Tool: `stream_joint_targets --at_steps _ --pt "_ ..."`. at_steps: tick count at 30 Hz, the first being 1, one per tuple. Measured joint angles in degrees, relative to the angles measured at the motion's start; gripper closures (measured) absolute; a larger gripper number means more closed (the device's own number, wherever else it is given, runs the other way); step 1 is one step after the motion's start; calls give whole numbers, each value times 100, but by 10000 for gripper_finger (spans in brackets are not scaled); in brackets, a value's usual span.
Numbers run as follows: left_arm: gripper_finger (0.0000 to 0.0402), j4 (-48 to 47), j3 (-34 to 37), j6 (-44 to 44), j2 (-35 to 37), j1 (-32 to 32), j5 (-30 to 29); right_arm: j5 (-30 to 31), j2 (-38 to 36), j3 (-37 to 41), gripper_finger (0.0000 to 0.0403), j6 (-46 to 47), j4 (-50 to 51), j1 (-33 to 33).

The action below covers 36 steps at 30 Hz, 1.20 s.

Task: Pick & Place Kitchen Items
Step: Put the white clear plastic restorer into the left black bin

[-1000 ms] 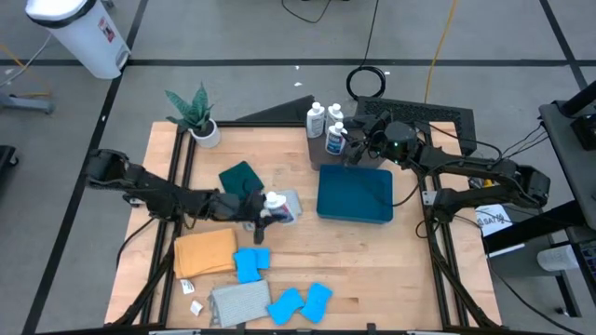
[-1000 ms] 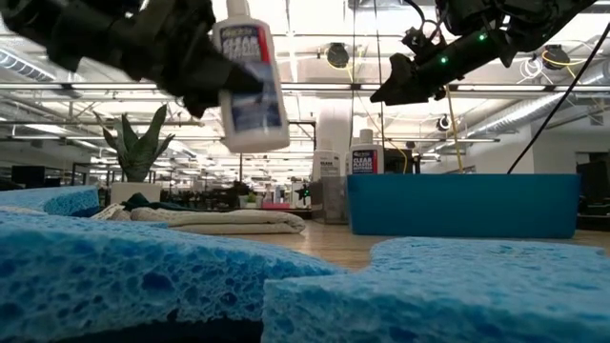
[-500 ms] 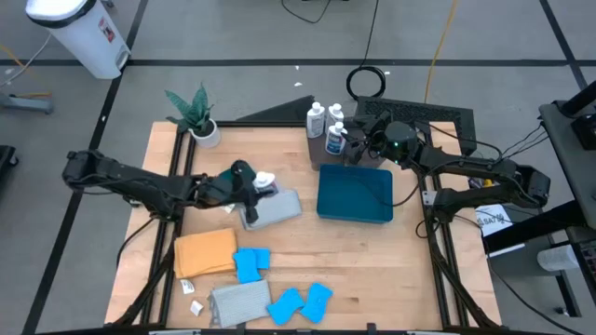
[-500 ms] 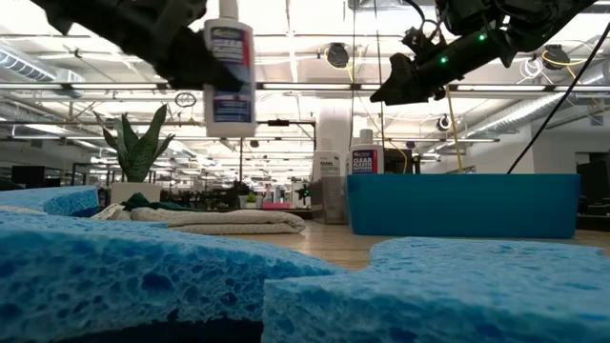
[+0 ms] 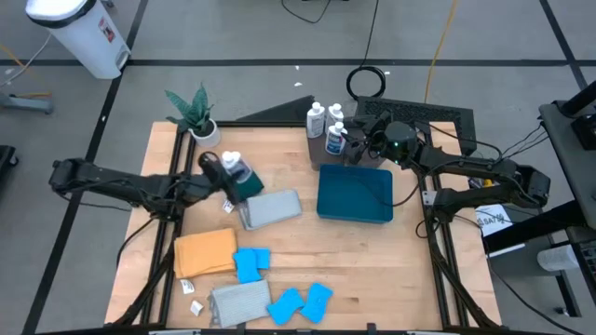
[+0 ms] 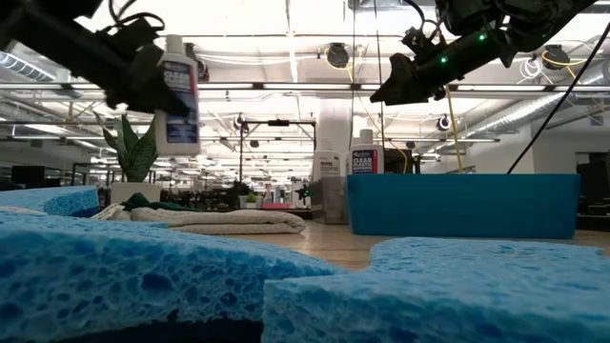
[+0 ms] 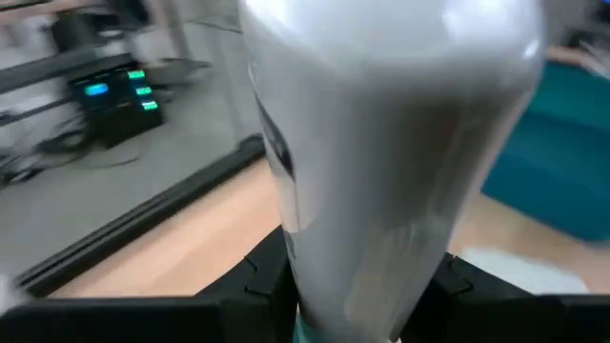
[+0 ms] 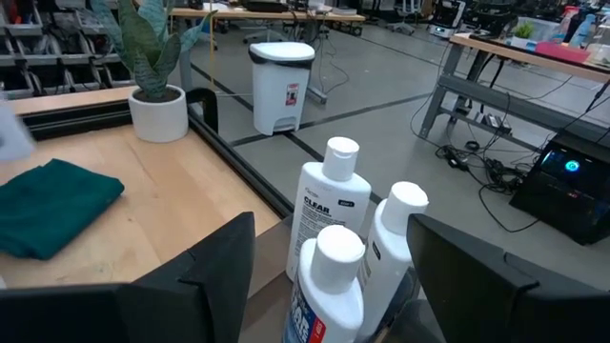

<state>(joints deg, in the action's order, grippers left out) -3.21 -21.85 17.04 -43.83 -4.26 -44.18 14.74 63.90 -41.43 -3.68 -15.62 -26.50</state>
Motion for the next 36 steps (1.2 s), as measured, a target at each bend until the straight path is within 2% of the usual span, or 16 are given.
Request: stream_joint_targets --at_steps 5,11,16,18,23,25,29,32,36 --pt "275 -441 0 577 116 1 -567 -2 -1 0 156 0 -26 0" --pt "275 -764 2 1136 -76 16 -1266 -2 0 0 156 144 -39 0" --pt "275 -657 0 1402 -206 114 -1400 -2 0 0 156 142 -38 0" --pt "275 -611 0 1386 -239 174 -1145 -2 -1 0 156 140 -39 0" --pt "275 26 0 851 -459 286 686 -2 0 0 156 99 -42 0" --pt "275 405 0 701 -638 334 1211 -79 0 0 157 12 -39 0" --pt "275 1263 -2 253 -1205 439 1825 -888 -1 0 163 -28 -40 -3" --pt "275 1533 -180 62 -1744 605 2314 -1544 0 0 167 3 -136 2" --pt "275 1553 -650 -239 -2504 746 2703 -1896 87 0 171 242 -373 47"
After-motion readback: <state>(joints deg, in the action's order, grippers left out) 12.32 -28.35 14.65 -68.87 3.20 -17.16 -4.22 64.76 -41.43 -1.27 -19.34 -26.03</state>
